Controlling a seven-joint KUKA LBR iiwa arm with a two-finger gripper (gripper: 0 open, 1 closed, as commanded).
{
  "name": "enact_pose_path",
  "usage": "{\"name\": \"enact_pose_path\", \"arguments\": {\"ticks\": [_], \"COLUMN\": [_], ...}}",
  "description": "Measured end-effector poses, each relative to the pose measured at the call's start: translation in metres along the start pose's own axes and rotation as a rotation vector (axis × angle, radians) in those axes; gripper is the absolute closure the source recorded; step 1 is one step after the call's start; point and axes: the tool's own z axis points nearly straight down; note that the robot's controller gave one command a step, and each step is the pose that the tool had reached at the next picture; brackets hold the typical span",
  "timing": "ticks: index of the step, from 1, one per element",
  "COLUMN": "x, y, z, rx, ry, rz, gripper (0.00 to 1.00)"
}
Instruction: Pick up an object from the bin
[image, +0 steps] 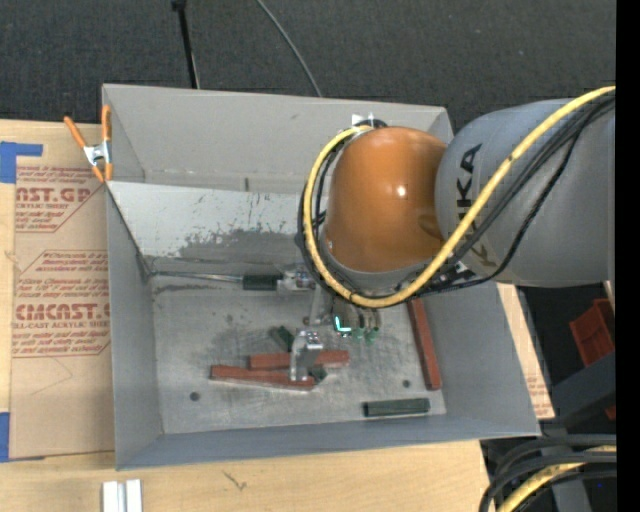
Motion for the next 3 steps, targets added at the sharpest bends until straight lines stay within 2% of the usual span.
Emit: {"name": "enact_pose_path", "arguments": {"ticks": [1, 2, 3], "x": [-0.002, 0.009, 0.027], "y": [-0.001, 0.003, 0.007], "z": [-0.003, 0.064, 0.105], "rx": [-0.001, -0.002, -0.001], "ry": [-0.007, -0.012, -0.006], "rz": [0.001, -0.006, 0.009], "gripper": [0.0, 0.0, 1.0]}}
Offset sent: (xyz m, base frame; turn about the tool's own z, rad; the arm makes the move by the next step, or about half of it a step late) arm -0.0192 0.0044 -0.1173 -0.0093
